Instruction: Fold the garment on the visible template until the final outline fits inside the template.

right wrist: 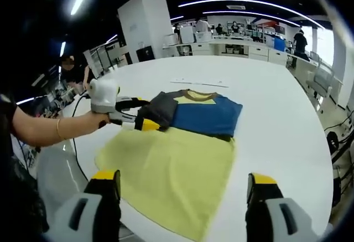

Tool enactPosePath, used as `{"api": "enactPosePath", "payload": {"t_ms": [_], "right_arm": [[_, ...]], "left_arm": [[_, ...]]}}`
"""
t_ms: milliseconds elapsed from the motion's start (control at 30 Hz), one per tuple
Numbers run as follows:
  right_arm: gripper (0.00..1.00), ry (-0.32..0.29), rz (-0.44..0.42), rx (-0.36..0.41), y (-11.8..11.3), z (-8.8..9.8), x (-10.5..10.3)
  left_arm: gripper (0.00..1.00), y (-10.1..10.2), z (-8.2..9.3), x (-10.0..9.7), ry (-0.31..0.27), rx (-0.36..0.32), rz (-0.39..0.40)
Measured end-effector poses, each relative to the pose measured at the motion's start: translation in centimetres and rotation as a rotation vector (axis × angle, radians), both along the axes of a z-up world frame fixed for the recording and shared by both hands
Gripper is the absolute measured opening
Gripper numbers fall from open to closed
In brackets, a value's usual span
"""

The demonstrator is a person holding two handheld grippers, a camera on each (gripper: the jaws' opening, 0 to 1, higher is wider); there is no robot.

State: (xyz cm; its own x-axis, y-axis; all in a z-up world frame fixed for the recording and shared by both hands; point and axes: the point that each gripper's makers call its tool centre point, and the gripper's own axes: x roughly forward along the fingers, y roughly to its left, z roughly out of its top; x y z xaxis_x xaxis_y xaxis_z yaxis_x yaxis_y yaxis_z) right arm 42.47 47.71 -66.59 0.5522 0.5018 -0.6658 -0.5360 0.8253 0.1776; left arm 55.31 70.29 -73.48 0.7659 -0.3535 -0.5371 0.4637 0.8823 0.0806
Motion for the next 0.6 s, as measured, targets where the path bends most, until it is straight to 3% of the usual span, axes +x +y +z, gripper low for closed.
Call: {"api": "enactPosePath", "payload": {"t_ms": [167,333,467,500,600], "right_arm": [[0.95,-0.003,-0.001,0.003,0.0,0.1,0.0],[0.95,-0.001,0.001,0.004,0.1,0.1,-0.2],[0.95,-0.001,0.0,0.007,0.1,0.0,-0.3],[0.95,-0.001,0.0,0.008,0.1,0.1,-0.4],[0.95,-0.002,0.001,0.005,0.1,0.1,-0.4]], "left_arm": [[0.85,1.6,-0.2,-0.7,0.023,-0.018,0.043],[0.81,2.8,-0.6,-1.8,0.054,-0.052,0.083],[0.66,3.4,-0.5,-2.0,0.05,-0.105,0.118],[0.58,3.7,-0.4,-1.9,0.045,-0.141,0.14],[0.43,4.1,-0.5,-2.0,0.056,-0.149,0.164]]}}
